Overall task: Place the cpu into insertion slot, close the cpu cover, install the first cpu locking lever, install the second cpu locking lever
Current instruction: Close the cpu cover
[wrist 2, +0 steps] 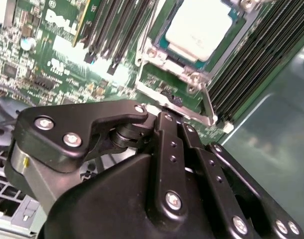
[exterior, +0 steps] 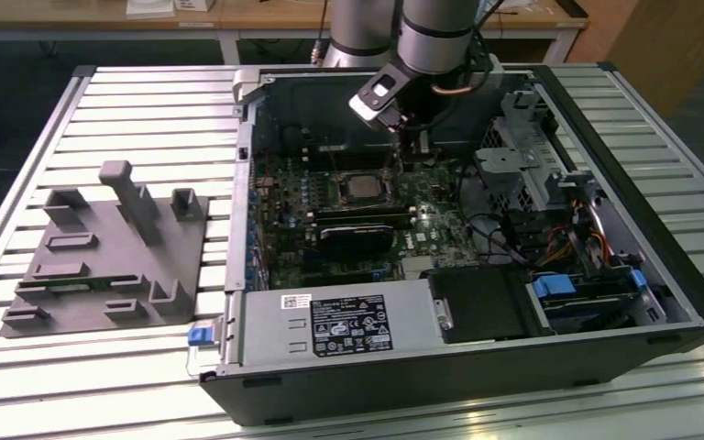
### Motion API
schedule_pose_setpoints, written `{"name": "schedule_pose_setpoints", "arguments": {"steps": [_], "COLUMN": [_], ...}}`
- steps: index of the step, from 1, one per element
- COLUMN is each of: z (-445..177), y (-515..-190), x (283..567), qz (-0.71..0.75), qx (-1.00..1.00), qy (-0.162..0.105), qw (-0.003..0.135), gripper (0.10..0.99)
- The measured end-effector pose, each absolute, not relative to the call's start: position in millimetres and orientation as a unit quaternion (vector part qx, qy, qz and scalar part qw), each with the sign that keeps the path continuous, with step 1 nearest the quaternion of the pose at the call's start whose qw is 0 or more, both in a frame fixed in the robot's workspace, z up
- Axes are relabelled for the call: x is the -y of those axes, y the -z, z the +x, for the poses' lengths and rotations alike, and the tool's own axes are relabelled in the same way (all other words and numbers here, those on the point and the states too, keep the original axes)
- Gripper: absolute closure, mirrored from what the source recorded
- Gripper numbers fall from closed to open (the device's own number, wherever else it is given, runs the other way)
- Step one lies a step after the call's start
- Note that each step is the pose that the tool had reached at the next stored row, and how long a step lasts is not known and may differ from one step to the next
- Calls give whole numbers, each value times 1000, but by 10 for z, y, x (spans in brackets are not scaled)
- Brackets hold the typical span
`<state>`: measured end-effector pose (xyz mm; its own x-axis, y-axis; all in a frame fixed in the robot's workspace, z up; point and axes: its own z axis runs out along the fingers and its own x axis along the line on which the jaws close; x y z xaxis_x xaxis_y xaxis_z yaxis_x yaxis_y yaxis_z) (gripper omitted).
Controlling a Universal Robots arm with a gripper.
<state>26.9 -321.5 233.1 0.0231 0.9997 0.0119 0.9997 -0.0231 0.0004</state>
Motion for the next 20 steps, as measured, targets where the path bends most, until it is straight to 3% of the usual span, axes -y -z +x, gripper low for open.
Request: {"name": "schedule_pose_setpoints", "arguments": {"steps": [20], "z": [-178], "y": [-2252], "x": [3217], "qz": [-715], "qx": [699], "qy": [11], "qw": [2], "gripper": [980]}}
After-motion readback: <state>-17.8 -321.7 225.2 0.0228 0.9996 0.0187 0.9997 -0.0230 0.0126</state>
